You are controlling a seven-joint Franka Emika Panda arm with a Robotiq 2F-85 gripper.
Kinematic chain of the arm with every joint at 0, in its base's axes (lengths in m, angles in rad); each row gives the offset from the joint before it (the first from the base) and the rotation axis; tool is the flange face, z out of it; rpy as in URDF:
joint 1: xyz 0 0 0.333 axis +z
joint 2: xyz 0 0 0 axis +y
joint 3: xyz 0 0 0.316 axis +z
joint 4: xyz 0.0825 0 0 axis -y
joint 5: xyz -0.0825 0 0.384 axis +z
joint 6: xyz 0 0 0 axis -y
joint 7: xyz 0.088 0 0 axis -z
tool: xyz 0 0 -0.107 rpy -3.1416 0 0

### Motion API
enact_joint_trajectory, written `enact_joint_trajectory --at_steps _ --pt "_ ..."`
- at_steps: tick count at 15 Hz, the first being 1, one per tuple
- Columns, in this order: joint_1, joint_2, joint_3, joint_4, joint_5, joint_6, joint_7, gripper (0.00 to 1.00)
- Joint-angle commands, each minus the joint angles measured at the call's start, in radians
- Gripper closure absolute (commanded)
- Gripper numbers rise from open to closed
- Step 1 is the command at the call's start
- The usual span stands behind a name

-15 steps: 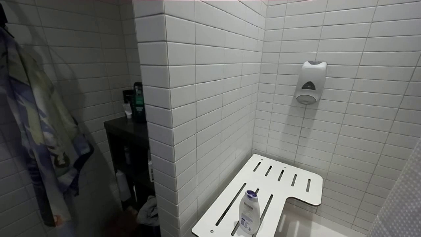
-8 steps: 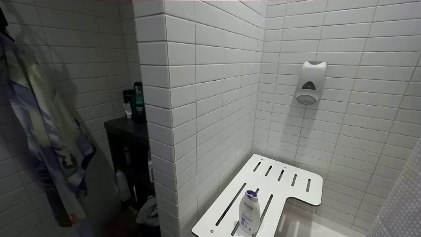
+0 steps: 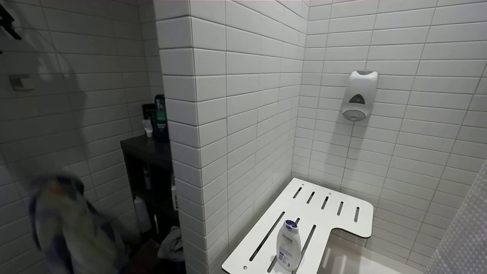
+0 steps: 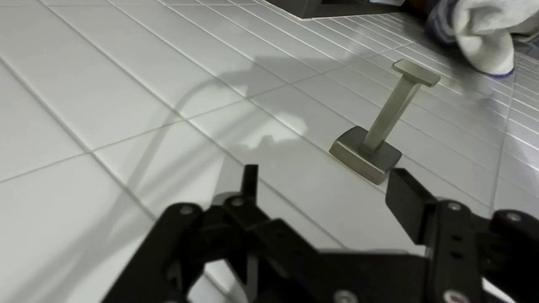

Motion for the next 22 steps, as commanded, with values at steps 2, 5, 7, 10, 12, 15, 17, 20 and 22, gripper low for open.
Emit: enact_joint_trajectory --at_steps 2,5,7,10,12,15,17,20,22 --pt "0.010 0.031 -0.004 0.065 -0.016 -0.037 -0.012 0.00" --pt "0.007 0.022 -0.009 0.064 -0.007 -0.032 -0.014 0.00" --pt "0.002 0.011 -0.015 0.051 -0.014 -0.021 0.000 0.00" --pt "-0.019 -0.037 -0.036 0.001 -0.118 0.014 0.137 0.00" --pt "-0.045 -0.084 -0.066 -0.033 -0.138 0.013 0.208 0.00" --pt "-0.097 -0.180 -0.134 -0.112 -0.044 0.008 0.259 0.00" --pt "-0.135 -0.253 -0.185 -0.198 0.015 0.017 0.285 0.00" --pt "-0.172 -0.346 -0.248 -0.316 0.118 -0.005 0.326 0.00" --pt "-0.185 -0.392 -0.269 -0.401 0.178 -0.020 0.376 0.00"
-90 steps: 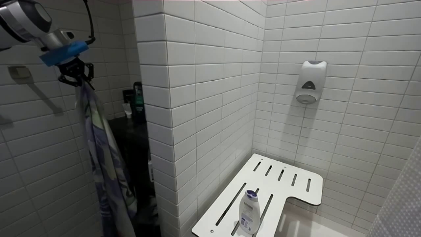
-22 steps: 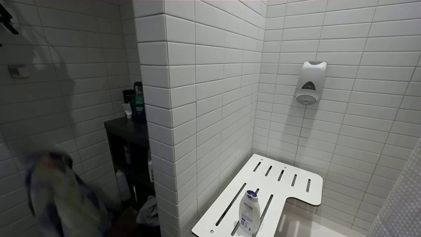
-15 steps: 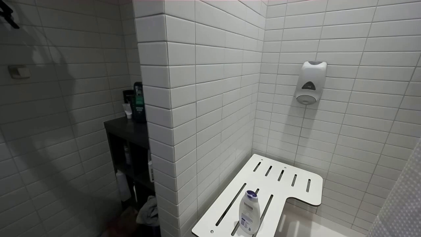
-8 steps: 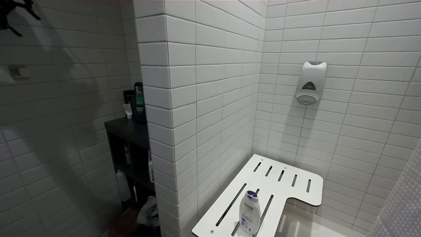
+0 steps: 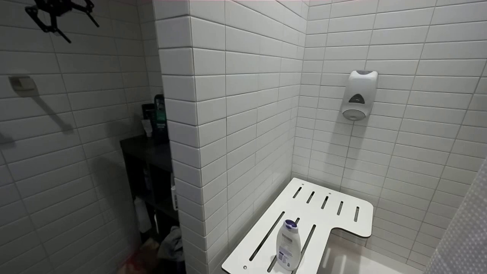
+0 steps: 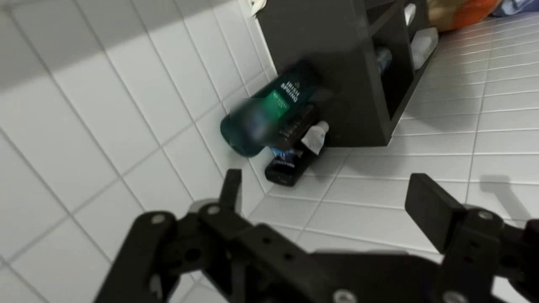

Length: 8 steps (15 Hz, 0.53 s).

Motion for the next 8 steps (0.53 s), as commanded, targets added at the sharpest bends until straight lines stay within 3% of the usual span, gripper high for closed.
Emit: enact_joint_trajectory --at_steps 1,8 --pt "-0.019 -0.113 -0.032 -0.181 0.107 -0.009 0.099 0.00" --pt "-0.006 -0.123 -0.029 -0.409 0.279 -0.021 0.168 0.00"
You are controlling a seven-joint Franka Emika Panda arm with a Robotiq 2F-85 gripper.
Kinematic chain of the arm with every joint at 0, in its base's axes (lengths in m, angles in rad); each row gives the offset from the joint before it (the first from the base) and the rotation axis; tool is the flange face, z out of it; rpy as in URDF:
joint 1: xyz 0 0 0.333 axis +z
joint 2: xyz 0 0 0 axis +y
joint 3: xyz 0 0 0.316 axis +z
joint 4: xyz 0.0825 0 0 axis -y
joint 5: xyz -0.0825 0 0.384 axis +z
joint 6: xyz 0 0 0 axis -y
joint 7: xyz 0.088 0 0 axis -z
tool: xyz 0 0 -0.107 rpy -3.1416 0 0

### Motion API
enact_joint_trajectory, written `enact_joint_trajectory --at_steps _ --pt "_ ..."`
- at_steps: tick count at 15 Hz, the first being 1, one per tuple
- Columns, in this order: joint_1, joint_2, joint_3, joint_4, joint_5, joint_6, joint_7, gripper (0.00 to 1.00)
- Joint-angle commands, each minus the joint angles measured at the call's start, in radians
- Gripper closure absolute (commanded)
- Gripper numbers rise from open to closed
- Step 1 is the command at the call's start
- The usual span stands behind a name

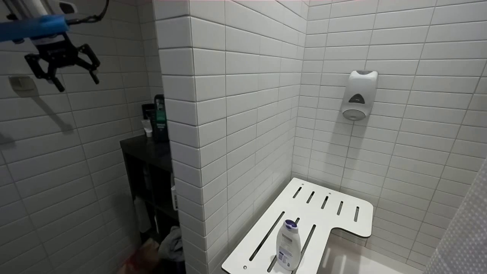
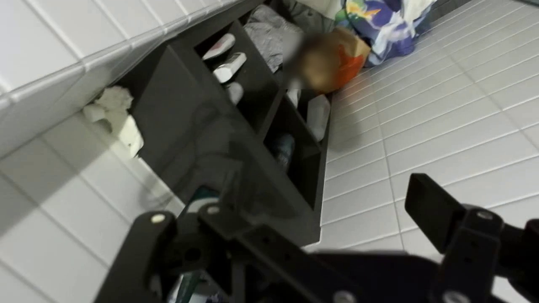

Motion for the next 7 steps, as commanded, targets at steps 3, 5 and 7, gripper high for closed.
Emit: enact_joint_trajectory --at_steps 3,5,7 --pt "-0.020 -0.068 -0.004 -0.186 0.042 0.002 0.108 0.00" --pt "-0.028 -0.099 -0.016 -0.250 0.043 0.007 0.127 0.00" --pt "-0.035 -0.122 -0.025 -0.297 0.038 0.032 0.137 0.00"
